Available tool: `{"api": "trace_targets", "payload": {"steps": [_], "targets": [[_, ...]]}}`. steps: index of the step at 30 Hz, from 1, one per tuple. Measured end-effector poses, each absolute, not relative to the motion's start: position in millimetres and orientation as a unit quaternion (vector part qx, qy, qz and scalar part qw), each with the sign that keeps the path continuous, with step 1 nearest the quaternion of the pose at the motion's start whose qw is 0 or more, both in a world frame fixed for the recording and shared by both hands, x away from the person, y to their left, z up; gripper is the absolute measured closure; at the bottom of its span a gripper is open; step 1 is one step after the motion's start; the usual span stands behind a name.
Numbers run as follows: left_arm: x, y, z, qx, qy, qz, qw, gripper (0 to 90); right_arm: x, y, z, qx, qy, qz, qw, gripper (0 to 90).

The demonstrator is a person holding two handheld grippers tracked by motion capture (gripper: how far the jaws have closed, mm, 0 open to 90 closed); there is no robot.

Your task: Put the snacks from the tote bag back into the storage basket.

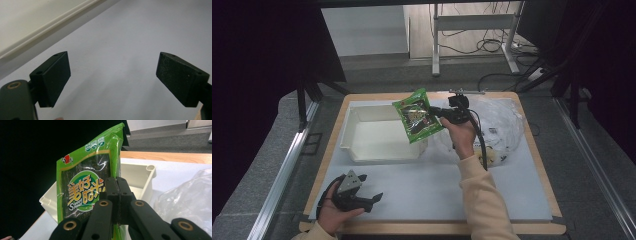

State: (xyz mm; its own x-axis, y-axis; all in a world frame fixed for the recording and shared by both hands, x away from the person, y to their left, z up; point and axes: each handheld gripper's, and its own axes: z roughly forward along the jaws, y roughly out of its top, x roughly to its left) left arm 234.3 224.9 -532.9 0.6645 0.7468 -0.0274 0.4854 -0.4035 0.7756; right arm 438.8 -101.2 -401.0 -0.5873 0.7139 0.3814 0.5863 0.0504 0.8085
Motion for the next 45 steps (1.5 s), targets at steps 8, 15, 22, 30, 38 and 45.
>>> {"api": "trace_targets", "payload": {"steps": [8, 15, 22, 30, 38, 45], "targets": [[234.0, 225.2, -532.8, 0.82, 0.376, 0.165, 0.399, 12.3, 442.3, -87.4, -400.6, 0.448, 0.724, 0.521, 0.056, 90.0], [234.1, 225.9, -532.7, 0.819, 0.377, 0.165, 0.399, 12.3, 444.8, -76.3, -400.7, 0.447, 0.727, 0.518, 0.054, 90.0], [234.0, 226.1, -532.6, 0.82, 0.377, 0.165, 0.399, 12.4, 447.3, -65.7, -401.9, 0.446, 0.73, 0.514, 0.053, 90.0], [234.2, 226.6, -532.6, 0.819, 0.377, 0.165, 0.399, 12.4, 449.0, -51.3, -404.4, 0.448, 0.733, 0.51, 0.052, 90.0], [233.9, 226.9, -532.5, 0.818, 0.377, 0.165, 0.402, 12.4, 450.8, -35.7, -408.7, 0.445, 0.74, 0.501, 0.054, 90.0], [233.9, 227.0, -532.5, 0.819, 0.376, 0.165, 0.401, 12.4, 452.6, -20.5, -411.2, 0.443, 0.746, 0.496, 0.049, 90.0]]}}
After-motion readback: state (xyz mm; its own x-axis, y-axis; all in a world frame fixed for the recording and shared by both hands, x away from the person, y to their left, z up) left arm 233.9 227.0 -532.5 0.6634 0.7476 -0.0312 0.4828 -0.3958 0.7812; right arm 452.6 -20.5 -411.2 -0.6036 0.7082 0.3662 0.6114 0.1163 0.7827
